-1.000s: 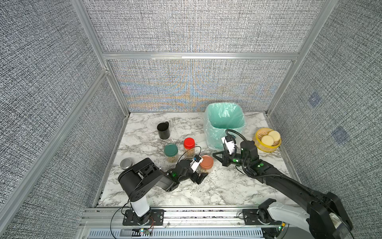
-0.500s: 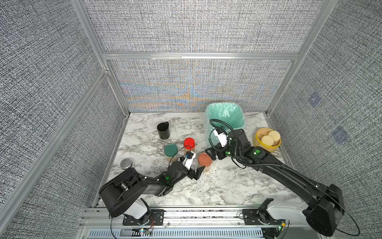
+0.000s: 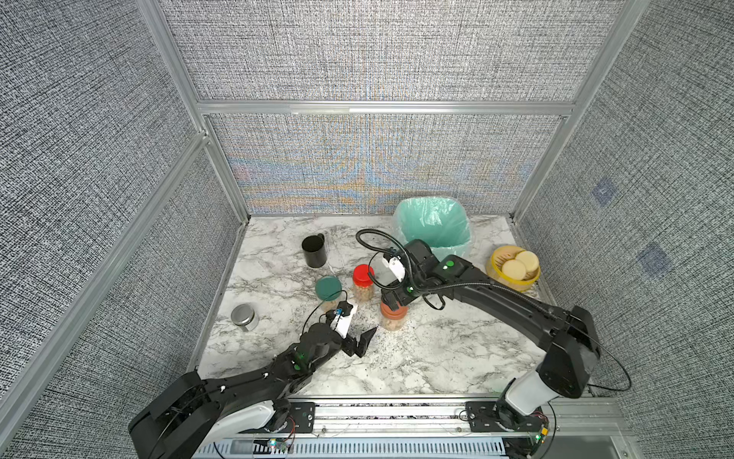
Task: Empty moldy peanuts from jars
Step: Pick up the jar from the center of the board.
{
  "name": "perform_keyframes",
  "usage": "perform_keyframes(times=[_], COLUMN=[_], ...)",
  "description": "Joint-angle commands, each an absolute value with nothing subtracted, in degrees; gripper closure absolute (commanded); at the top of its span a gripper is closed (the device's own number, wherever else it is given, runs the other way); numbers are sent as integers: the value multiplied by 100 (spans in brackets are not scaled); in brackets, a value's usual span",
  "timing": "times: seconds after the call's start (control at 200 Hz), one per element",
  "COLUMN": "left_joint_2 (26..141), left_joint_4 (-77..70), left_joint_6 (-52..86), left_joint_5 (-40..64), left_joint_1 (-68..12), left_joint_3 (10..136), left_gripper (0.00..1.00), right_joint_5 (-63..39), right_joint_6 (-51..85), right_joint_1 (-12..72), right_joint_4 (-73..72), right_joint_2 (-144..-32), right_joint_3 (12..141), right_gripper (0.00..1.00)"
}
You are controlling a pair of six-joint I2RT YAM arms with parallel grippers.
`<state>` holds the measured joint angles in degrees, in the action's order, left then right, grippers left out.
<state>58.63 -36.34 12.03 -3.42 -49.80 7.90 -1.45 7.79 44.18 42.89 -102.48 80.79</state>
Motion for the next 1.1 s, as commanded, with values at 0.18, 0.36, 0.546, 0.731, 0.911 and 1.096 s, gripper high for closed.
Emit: perform_keyframes(times=[0.18,0.36,0.546,0.731,0.911,1.096], left_joint_2=[6306,6797,6736,6566,6476,6482], left_joint_4=[-3460,-3728,-3745,-3685,-3608,-3574], left_joint_6=[1134,1092,1096,1115,1112,1132], left_joint_5=[-410,-298,-394,-504,-544,-544], left_joint_1=[-4983,-4984,-4982,-4981,-4983,-4983], left_joint_3=[910,1002,972,933,923,940], left_gripper=[0,0,0,0,0,0], right_joint_5=[-291,-166,264,295,325,159], right_joint_6=[733,812,853,809,844,817], right_joint_1=[4552,4622,4643,4658,4659,4658], right_joint_4=[5082,5134,5287,5317,5194,5193], right_joint_2=[-10733,-10943,-11134,-11375,-11447,-11579], right_joint_3=[8464,8531,8692,8721,8679,8719], right_gripper=[2,2,2,2,4,11])
